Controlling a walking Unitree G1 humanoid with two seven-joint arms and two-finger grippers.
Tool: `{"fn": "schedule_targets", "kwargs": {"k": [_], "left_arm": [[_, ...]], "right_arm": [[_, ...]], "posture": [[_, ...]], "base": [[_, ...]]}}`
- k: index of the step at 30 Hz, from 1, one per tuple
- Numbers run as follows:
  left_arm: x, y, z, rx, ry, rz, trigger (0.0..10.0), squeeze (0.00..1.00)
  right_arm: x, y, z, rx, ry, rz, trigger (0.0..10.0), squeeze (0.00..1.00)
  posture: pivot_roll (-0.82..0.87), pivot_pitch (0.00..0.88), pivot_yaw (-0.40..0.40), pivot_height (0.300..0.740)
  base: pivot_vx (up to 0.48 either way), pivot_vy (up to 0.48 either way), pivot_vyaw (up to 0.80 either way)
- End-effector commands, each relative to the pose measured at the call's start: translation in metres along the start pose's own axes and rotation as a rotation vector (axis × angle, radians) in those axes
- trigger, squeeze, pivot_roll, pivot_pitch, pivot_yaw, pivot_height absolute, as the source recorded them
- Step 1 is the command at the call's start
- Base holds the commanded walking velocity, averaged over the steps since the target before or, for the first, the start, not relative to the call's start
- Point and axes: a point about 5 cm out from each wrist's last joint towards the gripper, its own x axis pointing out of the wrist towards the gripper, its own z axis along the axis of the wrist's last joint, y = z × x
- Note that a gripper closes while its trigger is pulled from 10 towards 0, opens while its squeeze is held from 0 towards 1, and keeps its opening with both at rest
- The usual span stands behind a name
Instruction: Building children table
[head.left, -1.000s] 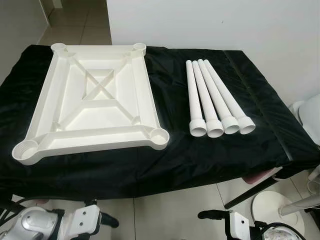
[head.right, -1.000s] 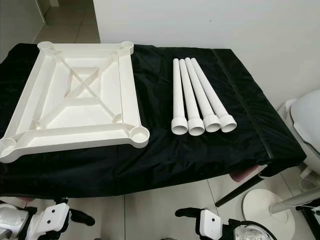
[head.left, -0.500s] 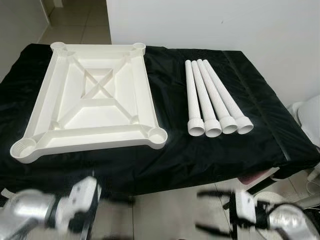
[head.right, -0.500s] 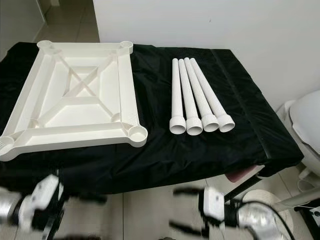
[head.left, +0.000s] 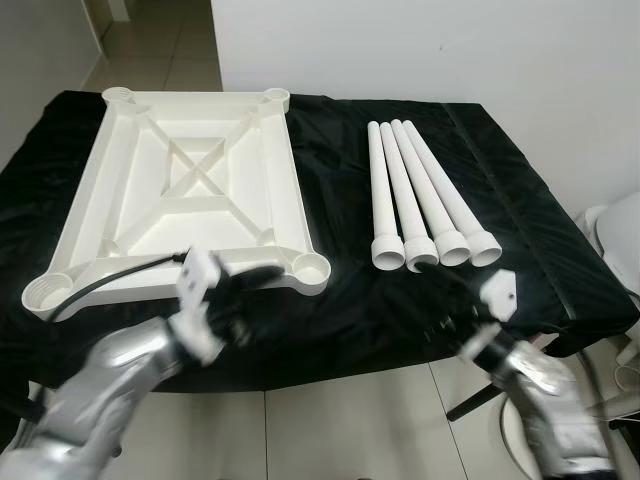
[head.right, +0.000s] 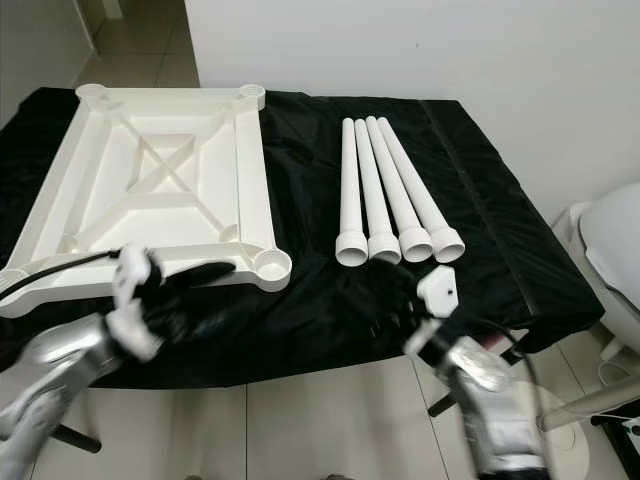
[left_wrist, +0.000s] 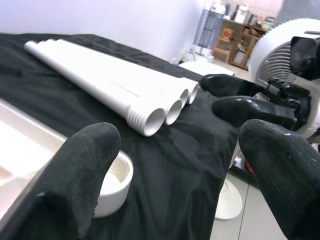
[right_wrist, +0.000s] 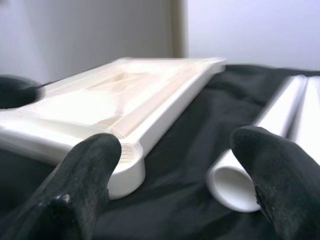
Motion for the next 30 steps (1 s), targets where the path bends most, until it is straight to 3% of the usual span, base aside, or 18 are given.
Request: {"fn": "schedule_targets", "kwargs": {"k": [1, 6, 9, 14, 16, 18, 23, 26, 30], "left_arm": [[0.001, 0.006, -0.008, -0.026, 0.042, 0.087, 10.0, 0.0], [0.012, 0.014, -0.009, -0.058, 0.023, 0.184, 10.0, 0.0], [0.03, 0.028, -0.012, -0.06, 0.003, 0.385, 10.0, 0.0], [0.047, 0.039, -0.01, -0.079, -0.038, 0.547, 10.0, 0.0], [0.057, 0.048, -0.012, -0.062, -0.036, 0.686, 10.0, 0.0], [0.067, 0.053, -0.011, -0.087, -0.04, 0.759, 10.0, 0.0], [0.078, 0.062, -0.003, -0.088, -0.071, 0.814, 10.0, 0.0], [0.083, 0.063, 0.007, 0.021, -0.106, 0.741, 10.0, 0.0], [0.077, 0.065, 0.005, 0.061, -0.105, 0.686, 10.0, 0.0]], "right_arm": [[0.001, -0.007, -0.002, -0.019, 0.019, -0.095, 10.0, 0.0], [0.011, -0.007, -0.001, -0.025, 0.024, -0.204, 10.0, 0.0], [0.019, -0.012, 0.001, -0.01, 0.051, -0.324, 10.0, 0.0], [0.024, -0.021, 0.006, -0.051, 0.024, -0.424, 10.0, 0.0], [0.026, -0.024, 0.003, -0.054, 0.035, -0.457, 10.0, 0.0], [0.028, -0.026, 0.0, -0.048, 0.041, -0.49, 10.0, 0.0], [0.029, -0.031, 0.0, -0.053, 0.044, -0.531, 10.0, 0.0], [0.029, -0.032, 0.001, -0.083, 0.046, -0.555, 10.0, 0.0], [0.032, -0.029, 0.006, -0.14, 0.0, -0.538, 10.0, 0.0]], "posture": [[-0.03, 0.035, -0.001, 0.74], [-0.04, 0.023, 0.004, 0.74], [-0.05, 0.006, 0.003, 0.74], [-0.05, 0.001, 0.005, 0.74], [-0.06, 0.0, 0.017, 0.74], [-0.06, 0.0, 0.017, 0.74], [-0.06, 0.0, 0.02, 0.74], [-0.07, 0.0, 0.012, 0.74], [-0.07, 0.0, 0.016, 0.74]], "base": [[0.0, 0.0, 0.0], [0.0, 0.0, 0.0], [0.0, 0.0, 0.0], [0.0, 0.0, 0.0], [0.0, 0.0, 0.0], [0.0, 0.0, 0.0], [0.0, 0.0, 0.0], [0.0, 0.0, 0.0], [0.0, 0.0, 0.0]]}}
